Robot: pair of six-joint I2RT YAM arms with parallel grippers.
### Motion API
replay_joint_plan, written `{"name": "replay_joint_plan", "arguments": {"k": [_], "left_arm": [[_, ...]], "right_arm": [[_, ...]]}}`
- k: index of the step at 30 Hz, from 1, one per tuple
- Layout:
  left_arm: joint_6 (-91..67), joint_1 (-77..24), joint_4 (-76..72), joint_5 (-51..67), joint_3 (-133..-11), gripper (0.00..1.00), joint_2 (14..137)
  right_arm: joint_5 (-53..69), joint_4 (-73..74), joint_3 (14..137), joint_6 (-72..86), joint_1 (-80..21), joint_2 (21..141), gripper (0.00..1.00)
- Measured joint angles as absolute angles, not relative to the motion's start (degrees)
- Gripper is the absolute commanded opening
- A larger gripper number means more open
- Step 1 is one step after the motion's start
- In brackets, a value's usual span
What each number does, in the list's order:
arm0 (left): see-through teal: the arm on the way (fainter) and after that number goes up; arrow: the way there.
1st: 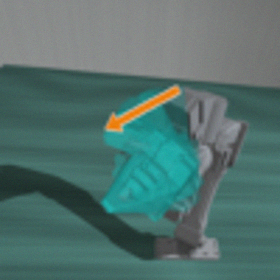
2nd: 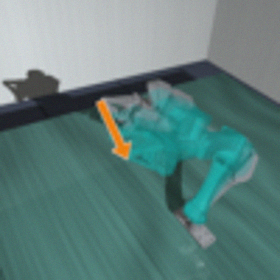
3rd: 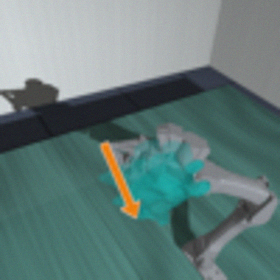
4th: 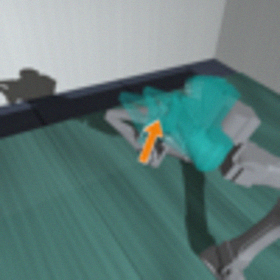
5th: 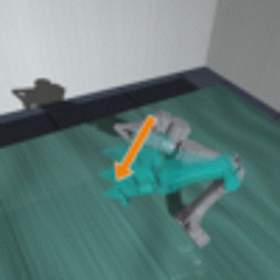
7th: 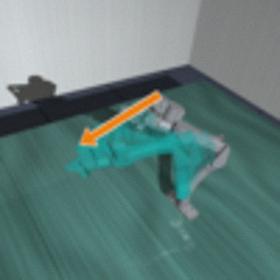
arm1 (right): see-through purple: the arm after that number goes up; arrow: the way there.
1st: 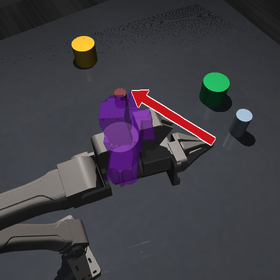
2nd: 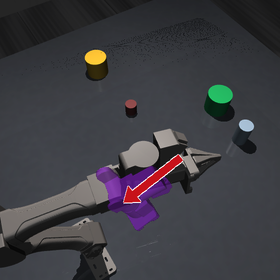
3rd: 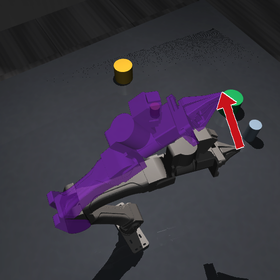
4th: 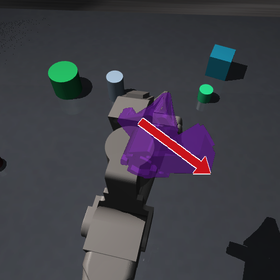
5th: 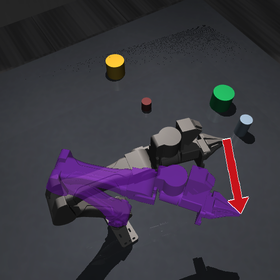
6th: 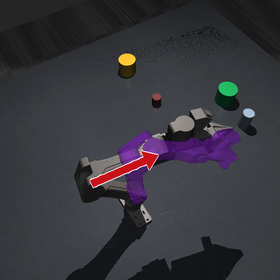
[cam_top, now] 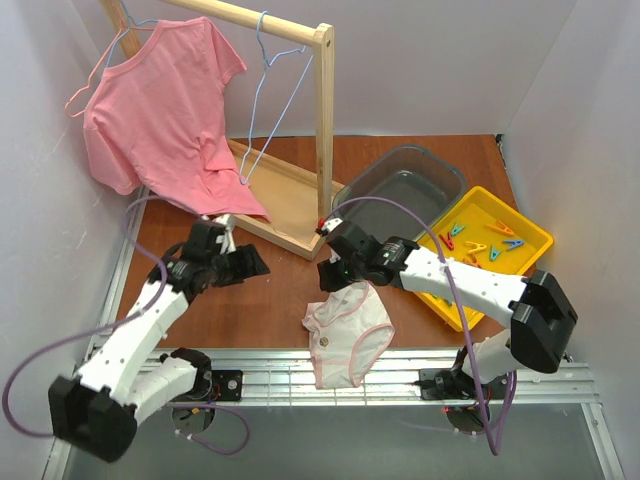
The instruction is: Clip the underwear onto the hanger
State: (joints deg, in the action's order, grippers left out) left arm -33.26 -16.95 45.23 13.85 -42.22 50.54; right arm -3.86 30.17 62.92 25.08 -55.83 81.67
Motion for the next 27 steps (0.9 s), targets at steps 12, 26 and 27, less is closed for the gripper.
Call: {"name": "replay_joint_plan", "arguments": {"k": [12,26,27], "left_arm": [[-37.80,-29.52,38.52,-0.67,-51.64,0.62,67.57],[-53.17,-51.53,27.83,1.96,-39.11,0.46,69.69],[-53.74,-51.66,27.46,1.96,-39.09,0.45,69.93]], "right_arm": [[-1.96,31.05,62.94,26.65,-57.63,81.60,0.48],[4.23,27.75,60.10,28.38,-61.47,85.82,0.34],[4.51,27.38,59.46,28.49,-61.63,85.89,0.33]]}}
